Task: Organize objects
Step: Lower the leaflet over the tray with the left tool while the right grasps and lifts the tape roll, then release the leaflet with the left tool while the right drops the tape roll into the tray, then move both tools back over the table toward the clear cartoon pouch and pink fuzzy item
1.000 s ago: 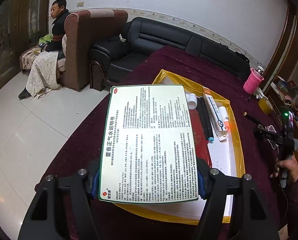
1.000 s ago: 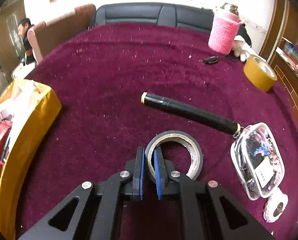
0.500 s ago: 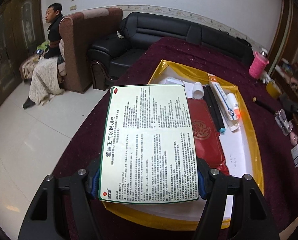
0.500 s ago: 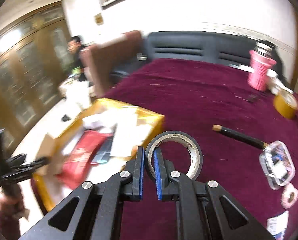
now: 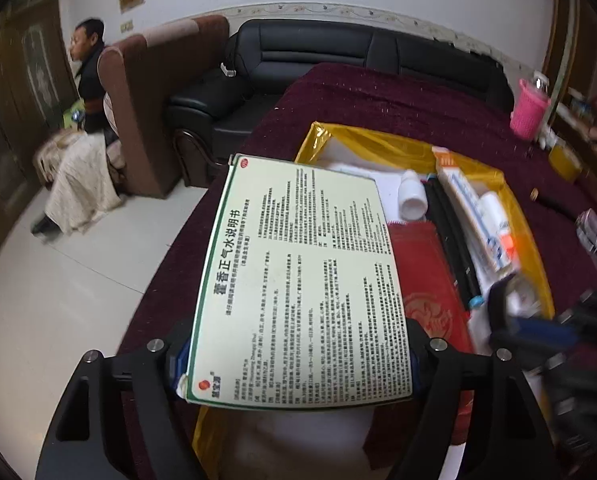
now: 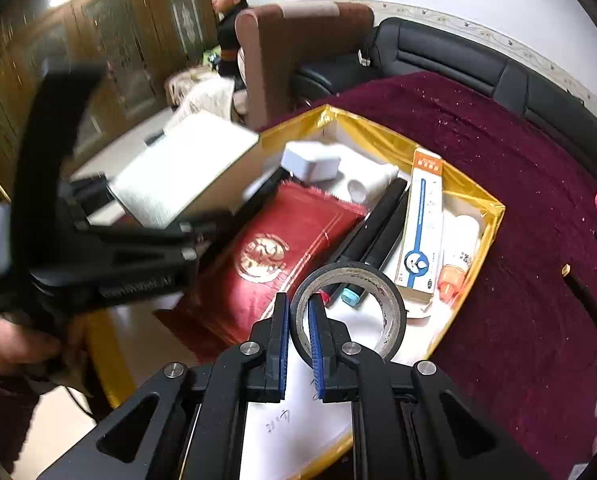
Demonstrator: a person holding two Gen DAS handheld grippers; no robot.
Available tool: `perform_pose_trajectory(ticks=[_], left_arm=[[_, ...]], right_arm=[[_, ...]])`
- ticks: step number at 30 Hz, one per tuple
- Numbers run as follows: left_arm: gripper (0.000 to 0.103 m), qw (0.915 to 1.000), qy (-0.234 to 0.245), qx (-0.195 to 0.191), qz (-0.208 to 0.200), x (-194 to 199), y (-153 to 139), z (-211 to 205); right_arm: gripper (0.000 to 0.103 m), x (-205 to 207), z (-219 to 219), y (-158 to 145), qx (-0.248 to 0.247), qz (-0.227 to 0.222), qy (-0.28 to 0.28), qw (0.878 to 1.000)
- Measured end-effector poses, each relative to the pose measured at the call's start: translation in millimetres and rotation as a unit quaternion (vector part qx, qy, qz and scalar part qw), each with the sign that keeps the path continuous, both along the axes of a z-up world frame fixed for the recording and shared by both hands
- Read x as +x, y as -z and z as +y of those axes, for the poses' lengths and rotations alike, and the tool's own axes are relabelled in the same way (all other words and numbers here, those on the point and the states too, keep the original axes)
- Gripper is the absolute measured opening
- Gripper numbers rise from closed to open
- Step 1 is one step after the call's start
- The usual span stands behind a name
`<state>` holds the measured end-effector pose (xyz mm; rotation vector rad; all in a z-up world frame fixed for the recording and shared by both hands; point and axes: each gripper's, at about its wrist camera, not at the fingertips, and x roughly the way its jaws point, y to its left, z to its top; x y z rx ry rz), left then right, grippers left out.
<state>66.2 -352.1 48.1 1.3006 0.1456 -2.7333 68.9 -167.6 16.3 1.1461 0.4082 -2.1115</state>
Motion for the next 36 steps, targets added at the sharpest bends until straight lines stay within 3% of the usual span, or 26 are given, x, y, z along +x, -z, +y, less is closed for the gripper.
perform_pose_trajectory(ticks=[5, 9, 11, 13, 15, 17, 20, 22, 25, 27, 30, 32, 36], left_arm=[[0.076, 0.9981, -0.002, 0.062, 0.000, -2.5, -13.2, -15.0], [0.082, 0.9969, -0.002, 0.073, 0.027, -1.1, -40.5, -21.1], [0.085, 0.9972, 0.000, 0.062, 0.041, -0.2, -51.8, -17.5], [0.085, 0.9982, -0.006, 0.027, 0.053, 1.0, -60.0, -10.2], [0.085, 0.9957, -0.024, 0.009, 0.089, 14.8, -71.7, -1.7], [0.085, 0.9901, -0.041, 0.038, 0.128, 34.2, -81.3, 2.5], [0.092, 0.9764, -0.051, 0.109, 0.179, 61.1, -88.4, 14.8], [0.092, 0.9720, -0.049, 0.123, 0.194, 67.6, -91.3, 29.8], [0.092, 0.9642, -0.016, 0.139, 0.225, 73.7, -92.5, 55.2], [0.092, 0.9572, 0.032, 0.163, 0.237, 78.6, -88.3, 69.2], [0.093, 0.9632, 0.083, 0.139, 0.215, 78.4, -92.0, 94.1], [0.095, 0.9630, 0.122, 0.123, 0.207, 79.3, -100.5, 115.4], [0.099, 0.9619, 0.187, 0.090, 0.179, 79.2, -100.4, 175.5]], right_arm=[[0.012, -8.6, -3.6, 11.2, 0.029, -0.001, 0.009, 1.000], [0.012, -13.5, -3.6, 14.7, 0.048, -0.015, 0.021, 0.998], [0.020, -14.2, -0.4, 13.5, 0.045, -0.028, 0.032, 0.998], [0.034, -15.2, 8.4, 9.7, 0.022, -0.040, 0.051, 0.998], [0.046, -11.4, 24.9, 1.2, -0.034, -0.046, 0.067, 0.996], [0.062, -8.5, 38.0, -5.4, -0.080, -0.042, 0.073, 0.993], [0.067, -7.0, 58.4, -14.4, -0.124, -0.023, 0.090, 0.988], [0.069, -10.4, 72.4, -16.3, -0.159, -0.026, 0.101, 0.982], [0.070, -13.5, 99.7, -16.9, -0.209, -0.025, 0.141, 0.967], [0.070, -15.1, 118.3, -15.1, -0.226, -0.048, 0.160, 0.960], [0.071, -4.5, 153.3, -21.9, -0.215, -0.018, 0.173, 0.961], [0.078, 0.0, 182.6, -26.7, -0.208, 0.001, 0.198, 0.958], [0.079, -10.7, 263.0, -36.9, -0.229, 0.003, 0.261, 0.938]])
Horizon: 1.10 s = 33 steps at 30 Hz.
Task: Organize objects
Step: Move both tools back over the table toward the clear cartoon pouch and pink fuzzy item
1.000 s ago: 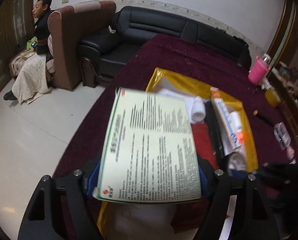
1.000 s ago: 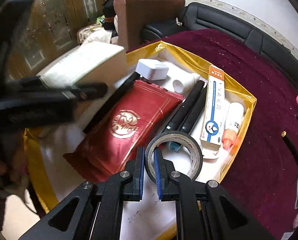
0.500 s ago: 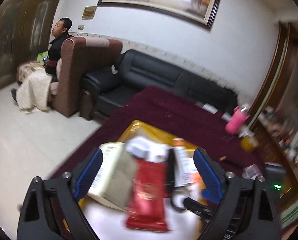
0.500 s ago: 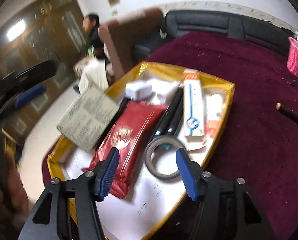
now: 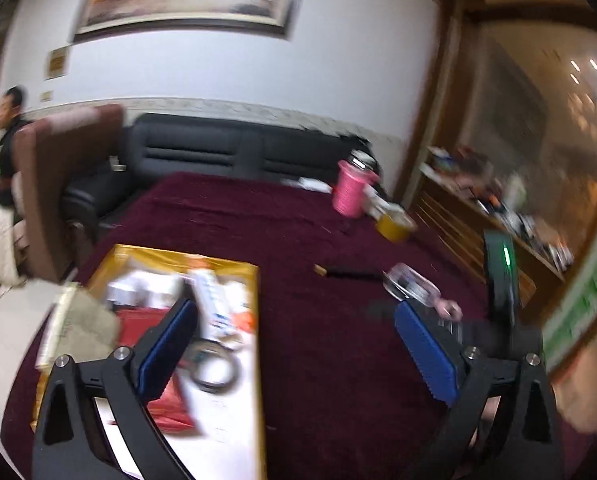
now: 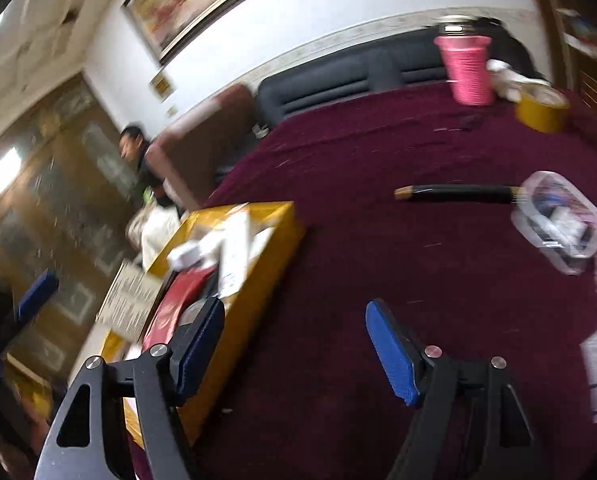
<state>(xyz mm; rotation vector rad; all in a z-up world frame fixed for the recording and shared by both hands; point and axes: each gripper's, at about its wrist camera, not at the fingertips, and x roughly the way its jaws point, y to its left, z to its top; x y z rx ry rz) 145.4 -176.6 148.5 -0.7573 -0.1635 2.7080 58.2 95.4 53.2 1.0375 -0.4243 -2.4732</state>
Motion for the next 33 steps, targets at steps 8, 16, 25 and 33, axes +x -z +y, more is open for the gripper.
perform_pose_trajectory(ticks=[8, 16, 25, 33], left_arm=[[0.099, 0.9961, 0.061, -0.023, -0.060, -10.5, 51.2, 72.8], [0.099, 0.9878, 0.010, -0.001, -0.155, -29.5, 83.2, 54.7], [0.099, 0.9884, -0.015, -0.001, -0.151, -45.1, 79.9, 36.7], [0.099, 0.9898, 0.020, -0.062, -0.127, -84.5, 70.0, 68.4]], right_arm=[[0.088, -49.2, 131.4, -13.5, 0.088, -0.022, 0.138, 0.986], [0.087, -147.4, 154.0, 38.3, 0.035, -0.131, 0.109, 0.985], [0.088, -82.8, 59.4, 26.8, -0.097, -0.144, -0.180, 0.968], [0.088, -36.5, 115.5, 2.5, -0.074, -0.069, -0.007, 0.995]])
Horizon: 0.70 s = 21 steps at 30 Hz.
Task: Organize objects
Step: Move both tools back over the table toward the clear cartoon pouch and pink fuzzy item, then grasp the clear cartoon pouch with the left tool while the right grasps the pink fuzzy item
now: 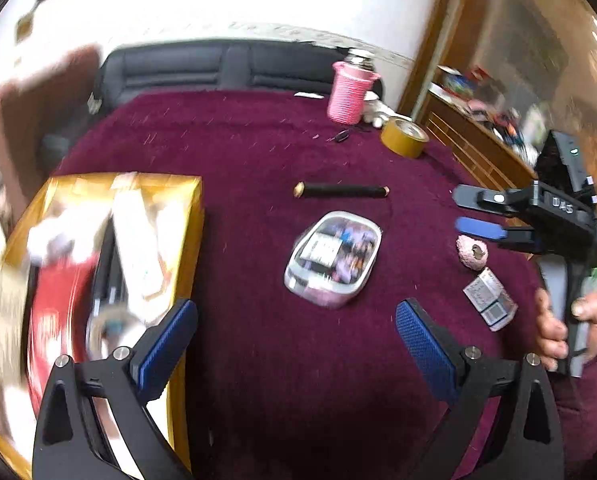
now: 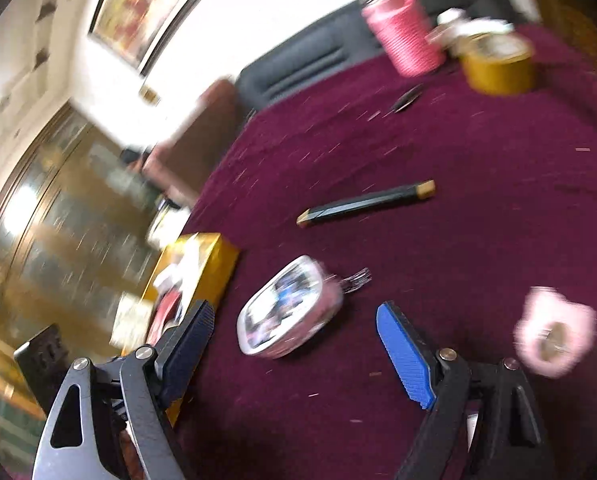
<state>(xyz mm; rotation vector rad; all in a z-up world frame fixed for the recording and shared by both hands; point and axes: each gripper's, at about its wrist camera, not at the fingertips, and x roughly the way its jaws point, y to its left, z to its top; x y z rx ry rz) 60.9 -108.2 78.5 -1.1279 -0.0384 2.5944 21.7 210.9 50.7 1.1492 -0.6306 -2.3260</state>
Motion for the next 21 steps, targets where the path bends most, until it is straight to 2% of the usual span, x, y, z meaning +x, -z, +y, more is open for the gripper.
perform_pose_trajectory(ticks=[2, 5, 9, 12, 14, 17, 21], left_arm=[[0.099, 0.9986, 0.030, -0.041, 0.012, -15.3, 2.3, 20.3], [0.099, 0.9934, 0.065, -0.094, 0.001, -41.7, 15.7, 47.5], [0.099, 0.9873, 0.084, -0.135, -0.005, -70.8, 31.5, 69.6], [0.100, 0.9835, 0.094, -0.154, -0.012, -84.6, 43.3, 81.8], [0.100, 0.9854, 0.098, -0.139, -0.014, -90.2, 44.9, 85.2], [0.100, 0.9836, 0.100, -0.148, -0.027, -98.3, 52.6, 95.1], [0.101, 0.9731, 0.109, -0.201, -0.028, -98.5, 74.6, 111.7]], right_arm=[[0.088, -5.2, 14.2, 4.3, -0.012, 0.004, 0.025, 1.000], [0.088, 3.6, 36.2, 10.1, -0.021, 0.000, 0.054, 0.998], [0.088, 16.4, 63.9, 11.6, -0.018, 0.002, 0.084, 0.996], [0.088, 24.2, 82.2, 14.7, -0.016, 0.001, 0.106, 0.994], [0.088, 27.7, 93.4, 15.5, -0.015, 0.000, 0.117, 0.993], [0.089, 29.4, 105.2, 19.5, -0.014, -0.007, 0.132, 0.991], [0.089, 28.1, 109.2, 22.8, -0.016, -0.012, 0.137, 0.990]])
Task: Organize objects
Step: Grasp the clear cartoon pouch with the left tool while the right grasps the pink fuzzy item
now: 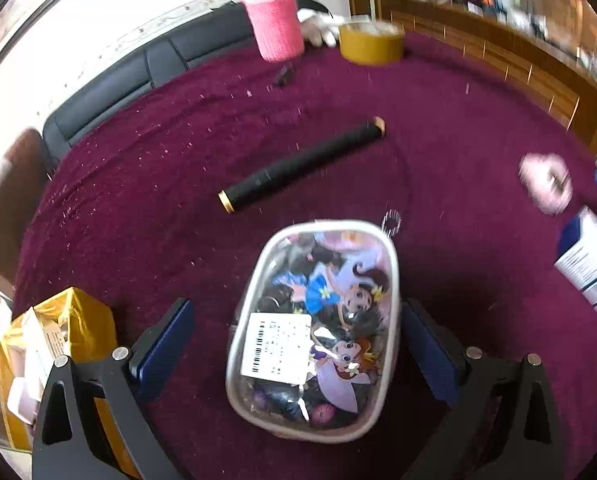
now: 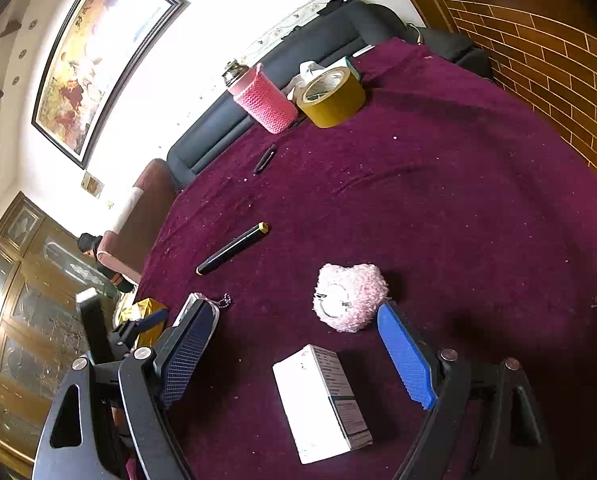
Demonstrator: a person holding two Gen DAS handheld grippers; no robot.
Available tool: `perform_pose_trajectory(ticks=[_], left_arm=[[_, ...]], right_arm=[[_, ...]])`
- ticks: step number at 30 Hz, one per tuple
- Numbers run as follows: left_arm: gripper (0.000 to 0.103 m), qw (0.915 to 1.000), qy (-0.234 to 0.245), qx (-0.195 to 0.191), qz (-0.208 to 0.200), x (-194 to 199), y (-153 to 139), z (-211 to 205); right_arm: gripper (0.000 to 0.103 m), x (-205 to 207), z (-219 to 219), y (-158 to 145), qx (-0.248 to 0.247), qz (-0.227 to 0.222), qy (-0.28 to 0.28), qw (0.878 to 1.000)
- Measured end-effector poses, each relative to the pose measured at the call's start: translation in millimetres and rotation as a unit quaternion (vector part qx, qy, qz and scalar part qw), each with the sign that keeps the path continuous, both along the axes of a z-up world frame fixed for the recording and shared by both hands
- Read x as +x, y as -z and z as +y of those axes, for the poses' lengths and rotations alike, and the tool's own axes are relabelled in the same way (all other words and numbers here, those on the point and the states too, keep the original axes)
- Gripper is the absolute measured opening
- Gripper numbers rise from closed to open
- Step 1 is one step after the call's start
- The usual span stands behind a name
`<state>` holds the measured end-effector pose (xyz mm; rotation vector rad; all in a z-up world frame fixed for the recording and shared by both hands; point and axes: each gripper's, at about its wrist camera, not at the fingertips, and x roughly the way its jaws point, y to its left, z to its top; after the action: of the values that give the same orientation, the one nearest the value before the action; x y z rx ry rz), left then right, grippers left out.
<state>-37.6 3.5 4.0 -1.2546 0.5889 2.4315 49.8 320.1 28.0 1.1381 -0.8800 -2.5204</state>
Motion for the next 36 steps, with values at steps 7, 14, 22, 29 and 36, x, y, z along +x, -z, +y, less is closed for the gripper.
perform_pose_trajectory(ticks=[7, 14, 22, 29, 36], left_arm=[[0.076, 0.9993, -0.016, 0.032, -0.006, 4.5, -8.2, -7.0], [0.076, 0.9930, -0.029, 0.115, -0.007, 39.7, -42.1, -28.8], [0.076, 0.9841, -0.046, 0.171, -0.010, 82.9, -69.0, -56.5], [0.076, 0.9837, -0.072, 0.163, 0.019, 105.6, -79.0, -69.9], [0.076, 0.9849, -0.081, 0.147, 0.041, 119.8, -85.4, -72.0]], right_arm=[[0.089, -6.0, -6.0, 4.4, 0.010, -0.012, -0.002, 1.000], [0.088, -24.2, -17.6, 9.9, 0.116, -0.045, 0.018, 0.992], [0.088, -58.7, -59.1, 26.9, 0.264, -0.093, -0.013, 0.960], [0.057, -68.3, -65.1, 36.3, 0.307, -0.114, -0.009, 0.945], [0.050, -57.1, -68.3, 24.7, 0.293, -0.098, -0.016, 0.951]])
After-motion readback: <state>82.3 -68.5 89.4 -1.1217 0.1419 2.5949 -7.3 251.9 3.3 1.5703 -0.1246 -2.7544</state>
